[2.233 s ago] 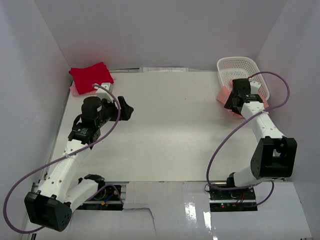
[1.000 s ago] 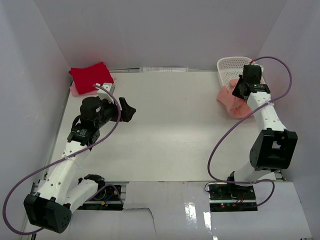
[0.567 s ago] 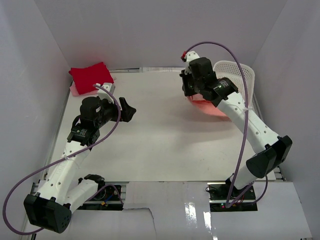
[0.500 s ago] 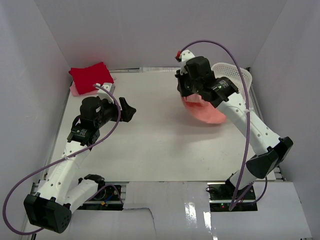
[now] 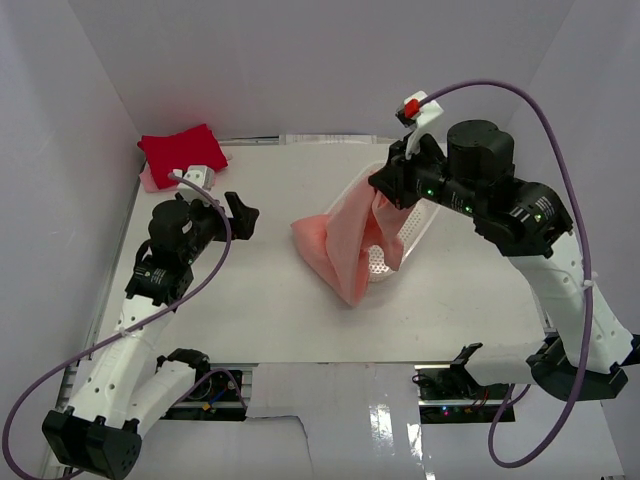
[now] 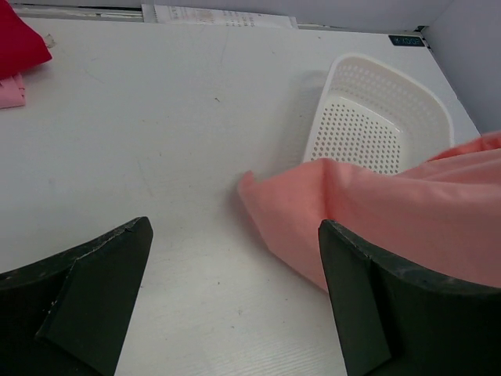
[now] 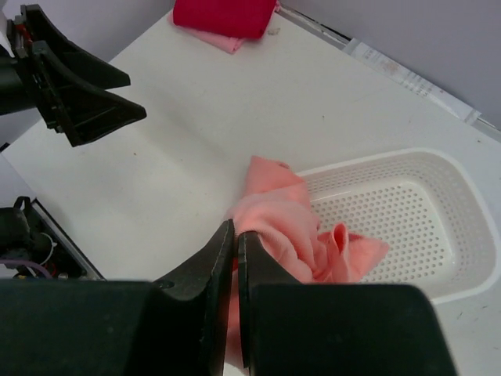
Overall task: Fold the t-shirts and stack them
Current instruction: Move the tshirt to the center of the board
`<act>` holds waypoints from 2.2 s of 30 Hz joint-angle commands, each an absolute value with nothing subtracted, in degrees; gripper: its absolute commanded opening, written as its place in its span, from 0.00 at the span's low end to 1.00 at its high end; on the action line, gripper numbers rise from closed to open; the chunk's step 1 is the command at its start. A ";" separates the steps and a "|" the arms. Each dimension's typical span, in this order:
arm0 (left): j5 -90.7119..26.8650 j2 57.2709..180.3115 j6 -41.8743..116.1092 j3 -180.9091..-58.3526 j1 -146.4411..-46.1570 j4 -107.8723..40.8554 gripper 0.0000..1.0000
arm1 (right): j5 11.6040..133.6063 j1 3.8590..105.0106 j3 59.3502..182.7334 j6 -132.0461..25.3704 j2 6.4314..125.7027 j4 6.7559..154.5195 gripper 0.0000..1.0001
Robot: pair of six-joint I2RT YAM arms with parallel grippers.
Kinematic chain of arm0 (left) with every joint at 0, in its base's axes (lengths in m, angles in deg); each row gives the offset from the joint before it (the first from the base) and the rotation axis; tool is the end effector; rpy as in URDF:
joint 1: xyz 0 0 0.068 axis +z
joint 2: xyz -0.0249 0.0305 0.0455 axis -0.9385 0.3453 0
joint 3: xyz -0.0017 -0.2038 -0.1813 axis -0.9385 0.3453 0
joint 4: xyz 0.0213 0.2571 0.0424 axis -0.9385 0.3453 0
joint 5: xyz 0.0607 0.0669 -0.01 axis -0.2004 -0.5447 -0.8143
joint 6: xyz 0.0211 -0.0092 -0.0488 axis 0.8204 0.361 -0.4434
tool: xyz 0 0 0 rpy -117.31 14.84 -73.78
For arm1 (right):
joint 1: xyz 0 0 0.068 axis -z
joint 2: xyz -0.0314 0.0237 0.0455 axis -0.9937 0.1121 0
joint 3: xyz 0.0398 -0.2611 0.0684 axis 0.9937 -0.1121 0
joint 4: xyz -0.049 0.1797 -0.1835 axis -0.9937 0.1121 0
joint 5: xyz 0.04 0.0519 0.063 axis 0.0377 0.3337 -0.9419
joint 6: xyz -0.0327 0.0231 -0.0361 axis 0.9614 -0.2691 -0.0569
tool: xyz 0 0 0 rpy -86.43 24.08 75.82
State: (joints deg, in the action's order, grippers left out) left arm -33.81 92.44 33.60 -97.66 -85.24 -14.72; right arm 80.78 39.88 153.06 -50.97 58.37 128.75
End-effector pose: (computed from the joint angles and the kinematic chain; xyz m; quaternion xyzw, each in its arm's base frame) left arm 0.1881 -0.0560 0.3484 0.0360 0.7949 -0.2018 0.5711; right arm 0.1589 0.1512 0.5267 -0.2627 0.7454 0.2465 0.5609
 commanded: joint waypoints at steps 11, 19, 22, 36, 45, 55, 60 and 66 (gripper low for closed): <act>-33.68 96.81 33.49 -98.08 -84.92 -14.18 0.98 | 69.12 42.08 181.73 -52.58 71.12 129.63 0.08; -30.78 116.72 29.28 -102.73 -84.92 -9.80 0.98 | 49.76 42.08 168.06 -55.14 63.66 118.10 0.08; -33.23 127.62 28.40 -109.76 -84.83 -6.02 0.98 | 43.96 42.08 157.53 -55.22 58.74 115.82 0.08; -15.50 160.62 20.05 -136.66 -86.92 -3.28 0.95 | 35.50 42.08 136.55 -56.28 39.13 111.15 0.08; -1.79 170.54 11.37 -148.96 -98.61 -3.27 0.95 | 39.46 42.08 137.17 -54.70 40.71 112.91 0.08; 6.32 177.08 1.84 -162.79 -103.56 -7.59 0.95 | 41.84 42.16 135.50 -54.78 42.03 113.00 0.08; 6.57 168.20 1.67 -150.66 -92.32 -11.45 0.95 | 40.17 42.16 132.43 -55.57 43.17 111.86 0.08; -2.37 156.70 14.32 -151.34 -80.18 3.36 0.96 | 38.42 42.08 122.61 -58.29 47.73 109.41 0.08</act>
State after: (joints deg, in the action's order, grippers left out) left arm 2.47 169.12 6.96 -148.74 -84.06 -4.93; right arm 40.43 42.22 127.54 -56.02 44.93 113.65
